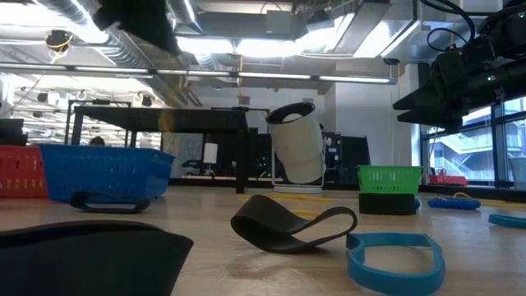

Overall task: Pick & Place Office Desk Supplies
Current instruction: Put the yellow rubber band into the blue bin, then put the black rubber band into the blue bin

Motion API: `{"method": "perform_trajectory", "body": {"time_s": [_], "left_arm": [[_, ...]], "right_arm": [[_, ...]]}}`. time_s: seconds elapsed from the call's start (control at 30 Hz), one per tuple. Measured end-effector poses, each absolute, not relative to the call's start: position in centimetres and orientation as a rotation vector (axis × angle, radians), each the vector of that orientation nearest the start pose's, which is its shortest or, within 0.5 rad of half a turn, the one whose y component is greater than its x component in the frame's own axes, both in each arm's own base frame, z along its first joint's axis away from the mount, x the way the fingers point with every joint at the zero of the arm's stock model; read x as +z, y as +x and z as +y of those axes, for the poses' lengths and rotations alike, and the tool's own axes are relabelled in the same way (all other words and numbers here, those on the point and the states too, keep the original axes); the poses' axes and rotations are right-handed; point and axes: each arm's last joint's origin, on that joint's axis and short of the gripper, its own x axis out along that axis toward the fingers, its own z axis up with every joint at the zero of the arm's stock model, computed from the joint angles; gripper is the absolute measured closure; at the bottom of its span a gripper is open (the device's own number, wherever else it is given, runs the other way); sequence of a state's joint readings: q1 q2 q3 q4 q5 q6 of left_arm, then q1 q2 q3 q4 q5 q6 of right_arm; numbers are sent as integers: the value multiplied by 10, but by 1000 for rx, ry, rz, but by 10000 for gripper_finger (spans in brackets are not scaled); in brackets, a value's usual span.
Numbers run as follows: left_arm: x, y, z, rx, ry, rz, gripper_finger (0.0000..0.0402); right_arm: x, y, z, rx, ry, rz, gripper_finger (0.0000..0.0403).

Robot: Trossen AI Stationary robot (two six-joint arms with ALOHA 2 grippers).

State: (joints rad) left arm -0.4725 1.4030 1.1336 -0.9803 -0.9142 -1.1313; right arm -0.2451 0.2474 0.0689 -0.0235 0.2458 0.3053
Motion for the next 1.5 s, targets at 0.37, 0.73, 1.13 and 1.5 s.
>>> {"method": "perform_trajectory", "body": {"time_s": [0.37,0.73,1.13,1.5], "left_arm": [[231,221,-98,873,-434,834,398],[204,211,-101,916,-532,862,397],[204,215,-105,856,-561,887,340],[215,244,-121,484,-446,778,284]], "right_arm": [[164,105,-33,-517,298,128,166],[164,105,-33,-516,298,128,166],[164,105,-33,-516,298,128,166],[164,105,-33,-517,298,128,166]]}}
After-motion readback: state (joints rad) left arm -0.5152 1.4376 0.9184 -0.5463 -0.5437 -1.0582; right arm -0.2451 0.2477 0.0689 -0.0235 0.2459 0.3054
